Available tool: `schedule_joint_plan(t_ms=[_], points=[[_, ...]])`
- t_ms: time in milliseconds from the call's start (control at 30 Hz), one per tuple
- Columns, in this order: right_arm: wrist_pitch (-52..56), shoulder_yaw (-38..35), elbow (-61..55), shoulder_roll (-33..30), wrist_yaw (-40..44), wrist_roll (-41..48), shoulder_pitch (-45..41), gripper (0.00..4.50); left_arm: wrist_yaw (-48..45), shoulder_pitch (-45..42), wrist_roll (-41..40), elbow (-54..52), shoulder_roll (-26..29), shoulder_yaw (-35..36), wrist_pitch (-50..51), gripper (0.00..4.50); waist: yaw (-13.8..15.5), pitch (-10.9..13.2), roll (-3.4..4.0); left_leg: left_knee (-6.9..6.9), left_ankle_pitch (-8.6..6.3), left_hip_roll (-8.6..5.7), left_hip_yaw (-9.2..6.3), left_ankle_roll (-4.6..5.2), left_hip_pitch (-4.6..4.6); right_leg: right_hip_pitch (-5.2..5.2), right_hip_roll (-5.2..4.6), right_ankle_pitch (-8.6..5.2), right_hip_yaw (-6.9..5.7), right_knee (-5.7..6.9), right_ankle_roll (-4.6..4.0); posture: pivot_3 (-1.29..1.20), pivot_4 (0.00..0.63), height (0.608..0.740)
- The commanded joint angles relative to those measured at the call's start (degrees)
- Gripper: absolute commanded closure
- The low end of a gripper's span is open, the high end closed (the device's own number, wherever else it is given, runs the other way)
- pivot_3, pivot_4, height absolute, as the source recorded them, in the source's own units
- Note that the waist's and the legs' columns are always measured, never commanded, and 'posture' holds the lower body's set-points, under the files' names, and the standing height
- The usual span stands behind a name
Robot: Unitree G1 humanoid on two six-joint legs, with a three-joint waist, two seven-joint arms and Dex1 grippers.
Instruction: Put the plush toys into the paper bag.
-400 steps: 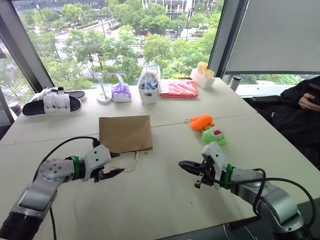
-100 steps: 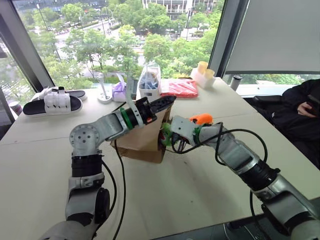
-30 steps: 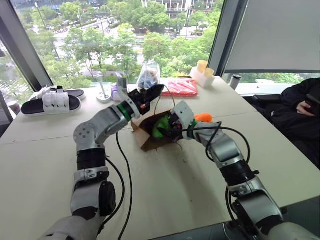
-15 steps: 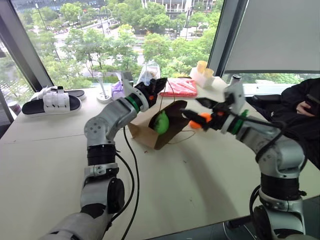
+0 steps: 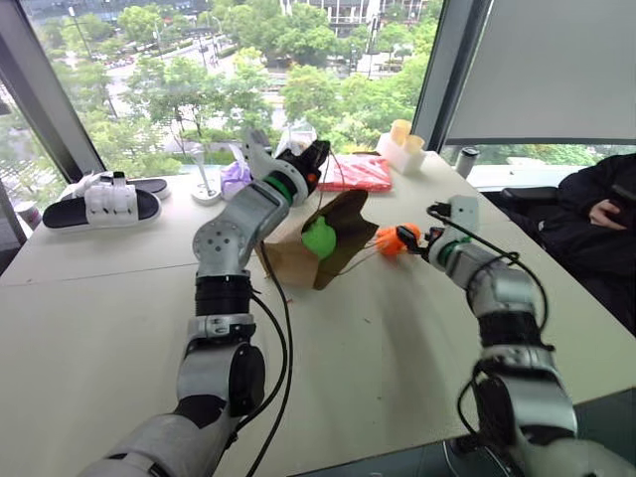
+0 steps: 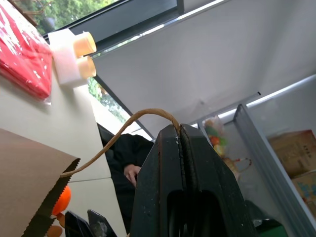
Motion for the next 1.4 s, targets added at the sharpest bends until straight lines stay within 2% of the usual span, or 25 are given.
schedule_joint_plan(t_ms=[33,167,267,433,500,533,633,700,767,1000,1100,1200,1267,1400], points=[[-8.06,-5.06,13.87,0.31,-4.30,2.36,-7.25,0.04,-1.01,-0.69,1.33,-2.75,-0.19,0.04,-0.88,4.50,-0.07,0.00,0.00,-0.04,0.00,0.00,-0.01,0.00,-0.02,-0.01,0.00,0.00,0.00,-0.03,0.01,0.00,0.150,0.740],[-13.69,-5.59,25.20,0.70,-5.52,1.74,-11.93,0.04,-0.73,0.31,2.41,-4.13,-0.60,0.04,-1.08,4.50,-0.37,0.00,0.00,-0.09,-0.01,0.02,-0.04,0.01,-0.04,-0.01,0.00,0.02,0.00,-0.04,0.02,0.00,0.150,0.740],[-15.18,-5.88,29.13,1.06,-5.38,2.04,-13.54,0.85,-0.33,0.98,2.99,-5.10,-0.75,0.32,-1.31,4.50,-0.47,0.00,0.00,-0.09,-0.01,0.02,-0.04,0.01,-0.05,-0.01,0.00,0.02,0.00,-0.05,0.03,0.00,0.150,0.740],[-16.52,-6.61,31.47,1.12,-5.04,2.88,-14.25,3.33,-0.22,1.63,3.69,-5.61,-0.75,0.77,-1.58,4.50,-0.42,0.00,0.00,0.00,-0.01,0.03,-0.09,0.01,-0.06,-0.01,0.00,0.02,0.02,-0.05,0.03,0.00,0.150,0.740],[-17.03,-6.37,31.73,1.02,-5.09,2.53,-14.31,4.22,-0.26,1.72,3.84,-5.68,-0.79,0.87,-1.52,4.50,-0.39,0.00,0.00,0.01,-0.01,0.02,-0.11,0.01,-0.06,-0.01,0.00,0.02,0.01,-0.04,0.03,0.00,0.150,0.740],[-17.10,-6.48,31.71,0.95,-4.86,2.62,-14.33,4.48,-0.29,1.81,3.87,-5.71,-0.84,0.92,-1.45,4.50,-0.40,0.00,0.00,0.01,-0.01,0.02,-0.12,0.01,-0.05,-0.01,0.00,0.02,0.01,-0.03,0.03,0.00,0.150,0.740],[-18.16,-4.18,29.48,-0.48,-4.46,0.29,-14.52,4.48,-0.52,1.93,3.86,-5.39,-0.97,1.01,-1.28,4.50,-0.45,0.00,0.00,0.00,-0.01,0.02,-0.13,0.01,-0.06,-0.01,0.00,0.02,0.01,-0.02,0.04,0.00,0.150,0.740],[-19.05,3.71,20.56,-3.12,-1.41,-6.42,-14.25,4.48,-1.03,1.69,3.61,-4.87,-1.11,1.12,-1.22,4.50,-0.39,0.02,0.03,-0.01,-0.01,0.02,-0.13,0.01,-0.07,-0.01,0.00,0.03,0.01,-0.01,0.04,0.00,0.150,0.740],[-12.37,7.46,5.21,-4.42,3.74,-5.88,-12.74,4.48,-1.43,1.06,3.44,-4.20,-1.09,1.29,-1.20,4.50,-0.37,0.02,0.04,0.00,-0.01,0.01,-0.14,0.01,-0.17,-0.10,-0.01,0.03,0.02,0.00,0.05,0.00,0.150,0.740],[14.97,11.21,-34.39,-7.88,10.85,3.15,-5.08,4.48,-1.53,-1.20,3.61,1.91,-2.11,3.34,-2.68,4.50,-0.07,-0.08,0.05,-0.07,-0.02,0.04,-0.34,0.00,-0.10,-0.10,0.04,0.04,-0.14,-0.03,0.06,0.00,0.150,0.740],[21.80,12.26,-43.84,-7.99,10.82,5.14,-3.28,4.48,-2.53,-1.91,4.30,3.92,-2.31,3.49,-3.32,4.50,0.00,-0.07,0.05,0.07,-0.01,0.00,-0.31,0.01,-0.11,-0.04,0.01,0.04,-0.12,-0.02,0.06,0.00,0.150,0.740],[27.48,15.85,-51.54,-9.48,10.89,4.81,-1.68,4.48,-4.39,-2.58,5.18,5.73,-2.39,3.50,-3.95,4.50,0.04,-0.08,0.05,0.14,-0.01,-0.02,-0.29,0.01,-0.11,-0.04,0.01,0.04,-0.10,0.01,0.06,0.00,0.150,0.740],[29.45,20.62,-56.59,-12.69,10.91,1.87,0.11,4.48,-4.80,-3.37,5.36,7.41,-2.06,4.57,-5.07,4.50,0.11,-0.08,0.05,0.12,-0.01,-0.02,-0.30,0.01,-0.10,-0.04,0.01,0.04,-0.11,0.02,0.06,0.00,0.150,0.740],[33.62,21.37,-63.00,-14.43,10.67,2.50,1.18,4.48,-5.49,-4.29,5.43,9.51,-1.56,5.80,-5.79,4.50,0.02,-0.08,0.03,0.07,-0.01,-0.04,-0.32,0.01,-0.11,-0.05,-0.01,0.04,-0.14,0.00,0.06,0.00,0.150,0.740]])
